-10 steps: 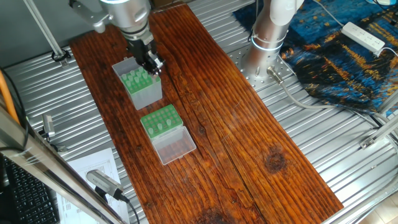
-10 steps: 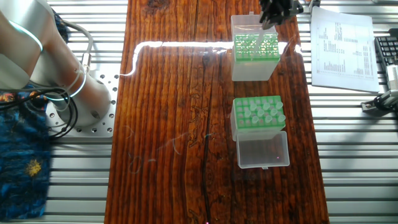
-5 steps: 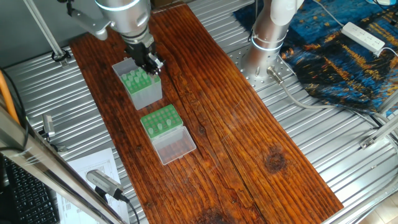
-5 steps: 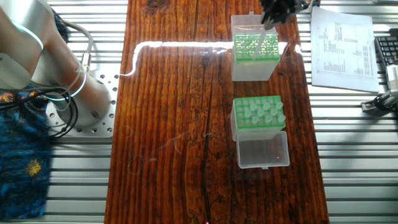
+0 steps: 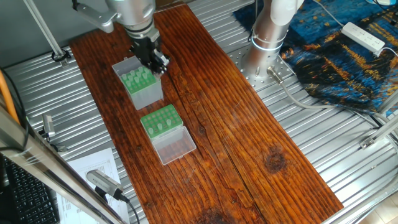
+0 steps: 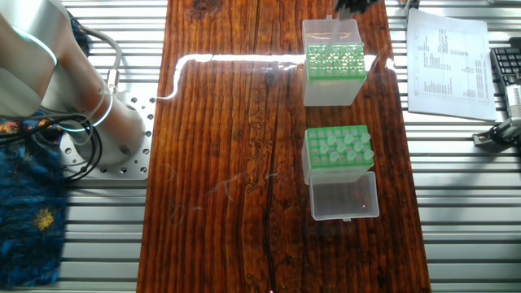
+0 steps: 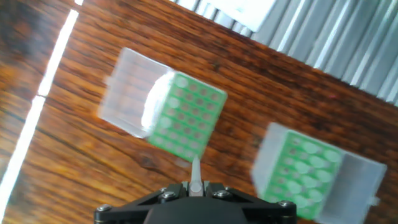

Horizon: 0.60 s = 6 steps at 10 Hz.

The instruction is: Transfer all large pipette tips from one holder to another

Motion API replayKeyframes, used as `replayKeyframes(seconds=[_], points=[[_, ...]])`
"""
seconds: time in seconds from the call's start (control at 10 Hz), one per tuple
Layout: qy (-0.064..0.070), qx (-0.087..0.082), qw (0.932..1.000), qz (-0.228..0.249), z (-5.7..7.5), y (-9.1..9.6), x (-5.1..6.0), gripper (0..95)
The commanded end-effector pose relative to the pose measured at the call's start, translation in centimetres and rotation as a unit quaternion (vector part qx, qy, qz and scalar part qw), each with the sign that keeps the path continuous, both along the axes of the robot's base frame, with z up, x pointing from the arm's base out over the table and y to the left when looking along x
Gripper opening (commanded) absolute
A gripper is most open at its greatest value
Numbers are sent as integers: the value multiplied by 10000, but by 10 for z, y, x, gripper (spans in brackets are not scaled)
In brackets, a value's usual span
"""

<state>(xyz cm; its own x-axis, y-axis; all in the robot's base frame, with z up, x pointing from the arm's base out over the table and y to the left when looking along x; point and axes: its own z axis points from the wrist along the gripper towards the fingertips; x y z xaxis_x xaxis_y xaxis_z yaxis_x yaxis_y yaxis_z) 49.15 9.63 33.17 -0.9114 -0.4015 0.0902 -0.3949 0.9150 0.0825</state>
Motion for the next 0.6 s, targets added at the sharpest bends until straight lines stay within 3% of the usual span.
replayKeyframes(seconds=[0.1,0.3,0.6], points=[[-135,20,9999,-67,2,16,-5,0],[-123,49,9999,-30,-4,24,-10,0],[-287,55,9996,14,-13,23,-16,0]])
